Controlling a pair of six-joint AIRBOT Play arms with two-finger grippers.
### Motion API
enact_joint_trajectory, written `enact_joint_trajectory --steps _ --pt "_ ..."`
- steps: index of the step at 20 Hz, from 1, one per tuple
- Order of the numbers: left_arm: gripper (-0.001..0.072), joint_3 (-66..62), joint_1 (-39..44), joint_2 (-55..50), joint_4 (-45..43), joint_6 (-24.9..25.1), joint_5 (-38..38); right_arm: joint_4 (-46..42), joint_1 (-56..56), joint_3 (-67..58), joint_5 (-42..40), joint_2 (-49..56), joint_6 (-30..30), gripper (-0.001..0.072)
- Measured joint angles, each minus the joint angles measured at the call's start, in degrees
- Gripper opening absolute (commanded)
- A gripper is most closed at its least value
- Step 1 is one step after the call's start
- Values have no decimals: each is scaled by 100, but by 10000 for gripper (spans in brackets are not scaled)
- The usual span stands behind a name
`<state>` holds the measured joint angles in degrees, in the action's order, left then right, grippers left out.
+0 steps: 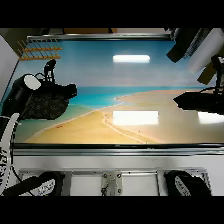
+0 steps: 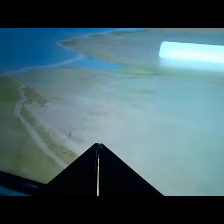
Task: Fold the clothes and pants, and hang the long-sleeved shirts on hangers.
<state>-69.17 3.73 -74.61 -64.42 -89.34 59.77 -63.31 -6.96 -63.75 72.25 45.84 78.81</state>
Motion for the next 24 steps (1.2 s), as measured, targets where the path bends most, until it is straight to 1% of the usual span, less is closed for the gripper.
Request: enact_joint_trajectory --steps 12,13,14,15,17,20,24 --pt "3 0 0 0 0 0 0 0 0 0 2 0 0 21" --pt "40 0 0 0 0 -2 -7 -2 0 0 0 0 0 21" --pt "506 0 0 0 -2 7 -39 0 0 0 0 0 2 21" --pt "692 0 0 0 -11 42 -105 -2 0 0 0 0 2 21" --pt "695 0 0 -4 -238 192 -334 -2 0 0 2 0 2 21" --pt "694 -2 0 -173 -1110 313 -796 2 0 0 2 0 0 21" --pt "694 -2 -2 -844 -2238 179 -1259 9 0 0 2 0 0 21"
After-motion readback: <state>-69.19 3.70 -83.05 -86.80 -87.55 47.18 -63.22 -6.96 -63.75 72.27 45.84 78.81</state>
